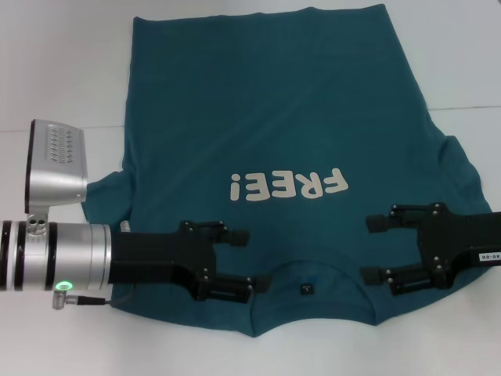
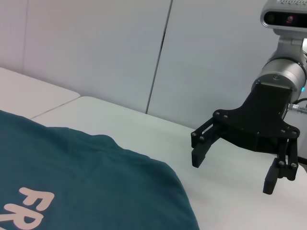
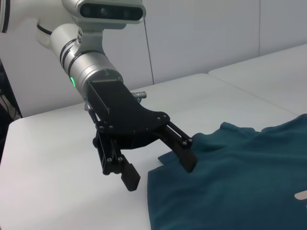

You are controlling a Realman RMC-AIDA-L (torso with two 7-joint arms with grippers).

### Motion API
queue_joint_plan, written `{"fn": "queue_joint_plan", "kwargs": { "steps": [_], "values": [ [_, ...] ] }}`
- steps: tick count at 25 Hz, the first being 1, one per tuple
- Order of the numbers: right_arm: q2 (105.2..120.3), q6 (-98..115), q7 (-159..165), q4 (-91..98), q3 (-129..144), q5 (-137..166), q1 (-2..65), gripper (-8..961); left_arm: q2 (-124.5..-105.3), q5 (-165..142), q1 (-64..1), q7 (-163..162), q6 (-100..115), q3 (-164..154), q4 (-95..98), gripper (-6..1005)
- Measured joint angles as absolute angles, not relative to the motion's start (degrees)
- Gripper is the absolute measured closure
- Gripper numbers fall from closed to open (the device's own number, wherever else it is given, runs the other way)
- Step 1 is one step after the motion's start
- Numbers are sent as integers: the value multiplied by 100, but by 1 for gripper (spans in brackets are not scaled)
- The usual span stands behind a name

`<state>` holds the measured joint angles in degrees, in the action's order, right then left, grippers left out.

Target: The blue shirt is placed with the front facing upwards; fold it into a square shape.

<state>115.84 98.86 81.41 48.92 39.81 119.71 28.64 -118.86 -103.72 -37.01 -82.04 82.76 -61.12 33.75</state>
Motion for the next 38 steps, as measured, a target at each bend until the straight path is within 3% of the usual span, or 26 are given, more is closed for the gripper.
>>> {"fn": "queue_joint_plan", "kwargs": {
  "steps": [17,24,31,38],
  "values": [
    [11698,9781,8122,4905,4032,11979,2880,25,-11845,-10371,-3498,-8207,8292,-6035,3491,136],
    [11688,9783,8152,4913,4018,11980,2864,26,-12054,-10395,-3091,-9418,7477,-4871,4296,148],
    [11685,9782,8155,4913,4029,11979,2851,27,-11836,-11338,-3253,-11818,5761,-4792,4045,159],
    [11690,9775,8174,4913,4034,11979,2864,28,-11785,-12257,-3512,-12617,5252,-4781,3636,171]
  ]
}}
